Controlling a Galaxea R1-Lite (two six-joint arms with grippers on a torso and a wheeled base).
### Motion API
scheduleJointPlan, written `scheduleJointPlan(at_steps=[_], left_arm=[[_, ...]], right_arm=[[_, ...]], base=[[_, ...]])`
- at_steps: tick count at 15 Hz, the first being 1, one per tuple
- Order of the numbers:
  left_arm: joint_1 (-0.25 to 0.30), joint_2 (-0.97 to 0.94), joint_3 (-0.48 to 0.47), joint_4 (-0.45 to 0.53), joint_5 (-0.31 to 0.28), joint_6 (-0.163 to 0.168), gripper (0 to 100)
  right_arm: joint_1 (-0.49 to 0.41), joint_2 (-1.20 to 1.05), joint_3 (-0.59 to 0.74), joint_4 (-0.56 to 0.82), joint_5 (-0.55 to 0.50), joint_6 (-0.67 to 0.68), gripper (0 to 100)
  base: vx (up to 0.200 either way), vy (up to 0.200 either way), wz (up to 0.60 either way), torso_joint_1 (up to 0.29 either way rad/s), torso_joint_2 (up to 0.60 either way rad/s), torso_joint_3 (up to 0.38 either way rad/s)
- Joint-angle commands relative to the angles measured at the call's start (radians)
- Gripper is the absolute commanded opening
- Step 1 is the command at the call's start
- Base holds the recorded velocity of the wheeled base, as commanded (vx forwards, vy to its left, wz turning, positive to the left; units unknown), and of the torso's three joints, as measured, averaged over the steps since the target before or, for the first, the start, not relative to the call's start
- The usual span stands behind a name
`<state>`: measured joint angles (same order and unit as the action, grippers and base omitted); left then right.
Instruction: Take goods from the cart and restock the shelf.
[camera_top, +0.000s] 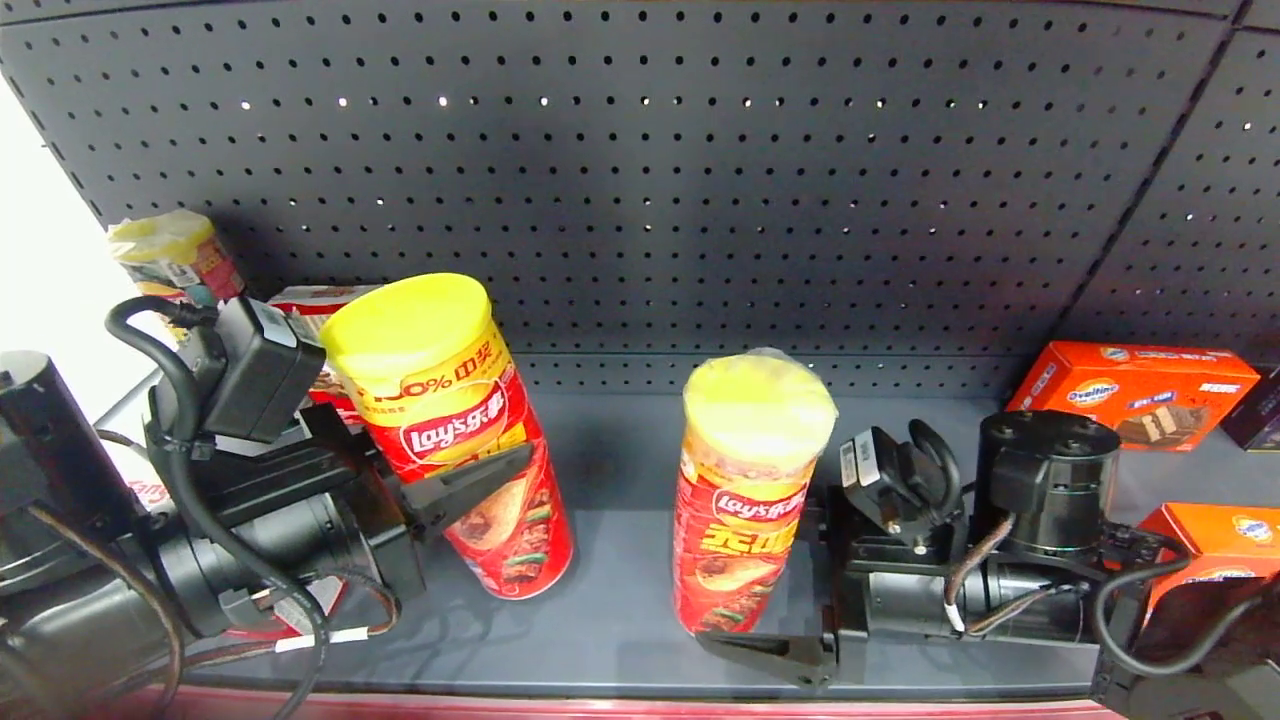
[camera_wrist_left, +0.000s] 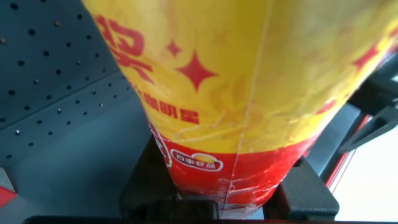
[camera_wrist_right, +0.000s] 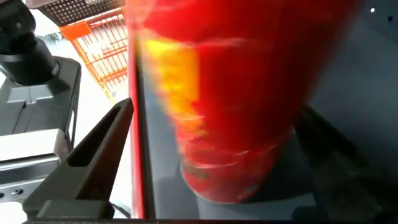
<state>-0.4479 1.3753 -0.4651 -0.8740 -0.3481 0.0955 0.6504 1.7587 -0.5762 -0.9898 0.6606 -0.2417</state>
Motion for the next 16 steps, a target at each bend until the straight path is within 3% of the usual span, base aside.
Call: scheduleJointPlan(at_steps=[1, 7, 9, 10, 11, 12, 13, 14, 16], left_arm=[[0.000, -0.002, 0.006, -0.002, 0.000, 0.001, 0], [0.000, -0.009, 0.005, -0.005, 0.000, 0.001, 0], [0.000, -0.018, 0.002, -0.008, 0.001, 0.001, 0], [0.000, -0.018, 0.002, -0.008, 0.001, 0.001, 0], [0.000, -0.028, 0.006, -0.006, 0.001, 0.001, 0], [0.000, -0.027, 0.005, -0.006, 0.001, 0.001, 0], [0.000, -0.027, 0.002, -0.008, 0.004, 0.001, 0], [0.000, -0.027, 0.002, -0.008, 0.004, 0.001, 0], [-0.002, -0.027, 0.005, -0.010, 0.006, 0.003, 0]], right_arm=[[-0.009, -0.076, 0.044, -0.001, 0.001, -0.001, 100], [-0.038, -0.361, 0.179, 0.003, -0.026, 0.013, 100], [-0.041, -0.535, 0.220, 0.014, -0.141, 0.140, 100], [-0.041, -0.535, 0.220, 0.014, -0.141, 0.140, 100], [-0.041, -0.677, 0.226, 0.077, -0.328, 0.196, 100], [-0.040, -0.752, 0.231, 0.146, -0.421, 0.196, 100], [-0.032, -0.834, 0.239, 0.235, -0.501, 0.193, 100], [-0.032, -0.834, 0.239, 0.235, -0.501, 0.193, 100], [-0.038, -1.114, 0.283, 0.516, -0.688, 0.193, 100]], base=[[0.000, 0.000, 0.00, 0.000, 0.00, 0.000], [0.000, 0.000, 0.00, 0.000, 0.00, 0.000], [0.000, 0.000, 0.00, 0.000, 0.00, 0.000], [0.000, 0.000, 0.00, 0.000, 0.00, 0.000], [0.000, 0.000, 0.00, 0.000, 0.00, 0.000], [0.000, 0.000, 0.00, 0.000, 0.00, 0.000], [0.000, 0.000, 0.00, 0.000, 0.00, 0.000], [0.000, 0.000, 0.00, 0.000, 0.00, 0.000], [0.000, 0.000, 0.00, 0.000, 0.00, 0.000]])
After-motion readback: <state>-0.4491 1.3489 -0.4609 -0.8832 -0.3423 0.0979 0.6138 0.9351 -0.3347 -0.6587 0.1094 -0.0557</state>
